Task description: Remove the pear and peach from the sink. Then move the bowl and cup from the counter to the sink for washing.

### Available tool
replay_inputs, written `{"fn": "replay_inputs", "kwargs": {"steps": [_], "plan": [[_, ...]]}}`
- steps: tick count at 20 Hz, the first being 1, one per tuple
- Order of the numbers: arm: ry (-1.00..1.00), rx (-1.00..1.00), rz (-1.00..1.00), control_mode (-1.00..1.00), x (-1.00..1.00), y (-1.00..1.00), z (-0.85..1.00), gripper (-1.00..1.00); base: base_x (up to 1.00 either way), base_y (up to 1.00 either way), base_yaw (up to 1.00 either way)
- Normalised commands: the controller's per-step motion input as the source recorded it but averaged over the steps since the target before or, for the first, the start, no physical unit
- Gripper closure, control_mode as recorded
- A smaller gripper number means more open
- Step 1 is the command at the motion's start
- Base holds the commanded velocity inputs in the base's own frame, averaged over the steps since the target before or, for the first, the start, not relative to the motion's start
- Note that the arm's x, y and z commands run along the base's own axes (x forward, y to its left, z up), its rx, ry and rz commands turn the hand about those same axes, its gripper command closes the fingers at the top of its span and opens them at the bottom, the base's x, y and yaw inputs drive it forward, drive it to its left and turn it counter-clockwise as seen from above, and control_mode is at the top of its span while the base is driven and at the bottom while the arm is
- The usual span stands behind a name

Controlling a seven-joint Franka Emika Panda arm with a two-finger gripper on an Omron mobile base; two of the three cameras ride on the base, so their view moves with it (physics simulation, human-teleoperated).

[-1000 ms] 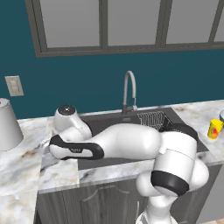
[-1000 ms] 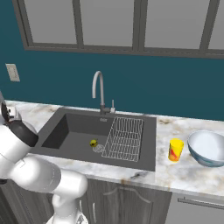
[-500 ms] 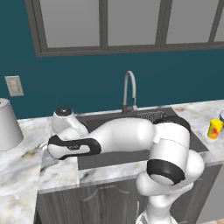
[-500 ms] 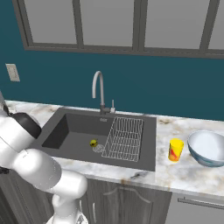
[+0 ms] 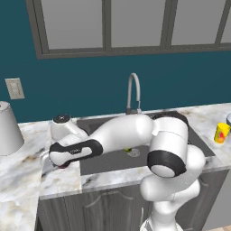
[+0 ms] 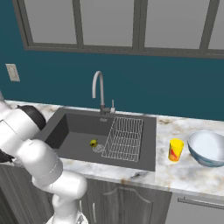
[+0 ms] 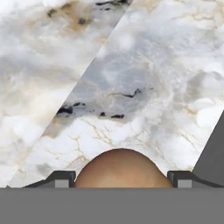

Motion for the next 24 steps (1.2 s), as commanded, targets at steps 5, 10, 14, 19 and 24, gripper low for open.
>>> {"fn": "replay_inputs", "kwargs": {"steps": [5,10,14,19,24], "plan": [[0.03,-0.08,0.00,-1.00,0.00,0.08,-0.20,1.00,0.00,0.00,0.00],[0.07,-0.06,0.00,-1.00,0.02,0.07,-0.18,1.00,0.00,0.00,0.00],[0.05,-0.06,0.00,-1.00,0.03,0.06,-0.17,1.00,0.00,0.00,0.00],[0.03,-0.07,0.00,-1.00,0.01,0.10,-0.16,1.00,0.00,0.00,0.00],[0.00,-0.09,0.00,-1.00,0.00,0.11,-0.15,1.00,0.00,0.00,0.00]]}}
